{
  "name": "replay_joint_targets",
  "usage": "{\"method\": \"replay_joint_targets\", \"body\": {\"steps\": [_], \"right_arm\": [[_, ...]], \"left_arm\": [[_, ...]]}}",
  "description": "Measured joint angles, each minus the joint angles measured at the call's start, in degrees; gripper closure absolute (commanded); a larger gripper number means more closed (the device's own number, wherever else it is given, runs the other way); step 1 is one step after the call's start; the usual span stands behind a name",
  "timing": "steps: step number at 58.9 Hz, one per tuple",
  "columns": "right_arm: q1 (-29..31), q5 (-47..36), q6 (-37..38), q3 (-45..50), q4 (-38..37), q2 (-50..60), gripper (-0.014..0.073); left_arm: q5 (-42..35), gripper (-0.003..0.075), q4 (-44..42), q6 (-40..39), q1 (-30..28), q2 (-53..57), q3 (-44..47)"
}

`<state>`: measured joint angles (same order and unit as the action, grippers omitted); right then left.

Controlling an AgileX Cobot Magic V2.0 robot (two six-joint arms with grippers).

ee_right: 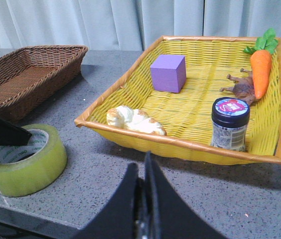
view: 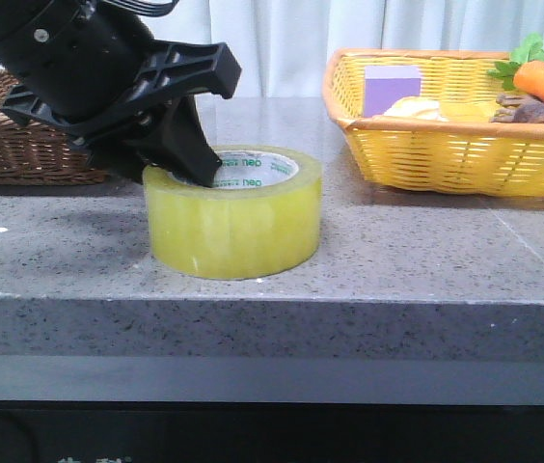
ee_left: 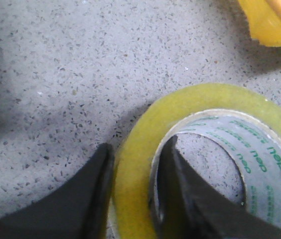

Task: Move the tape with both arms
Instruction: 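Lift the tape roll with the left gripper into the brown basket, then open the left gripper to release the tape and raise it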

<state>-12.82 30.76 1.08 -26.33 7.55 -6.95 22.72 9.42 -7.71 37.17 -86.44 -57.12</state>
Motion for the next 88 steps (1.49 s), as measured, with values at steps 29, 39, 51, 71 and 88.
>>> {"method": "replay_joint_targets", "body": {"steps": [29,39,51,71,88], "right_arm": [[0.0,0.0,0.0,0.0,0.0,0.0,0.0683],[0.0,0.0,0.0,0.0,0.0,0.0,0.0683],[0.0,0.0,0.0,0.0,0.0,0.0,0.0683],[0.0,0.0,0.0,0.0,0.0,0.0,0.0683],[0.0,0.0,0.0,0.0,0.0,0.0,0.0683]], "left_arm": [[6.6,0.0692,-5.6,0.0,-5.8,2.6,-12.1],[7.9,0.0692,-7.0,0.0,-13.5,2.9,-17.6],[8.1,0.0692,-8.0,0.0,-24.4,1.8,-18.4],[8.5,0.0679,-8.7,0.0,-31.8,-7.5,-18.5],[8.2,0.0350,-8.7,0.0,-31.9,-8.5,-18.5]]}}
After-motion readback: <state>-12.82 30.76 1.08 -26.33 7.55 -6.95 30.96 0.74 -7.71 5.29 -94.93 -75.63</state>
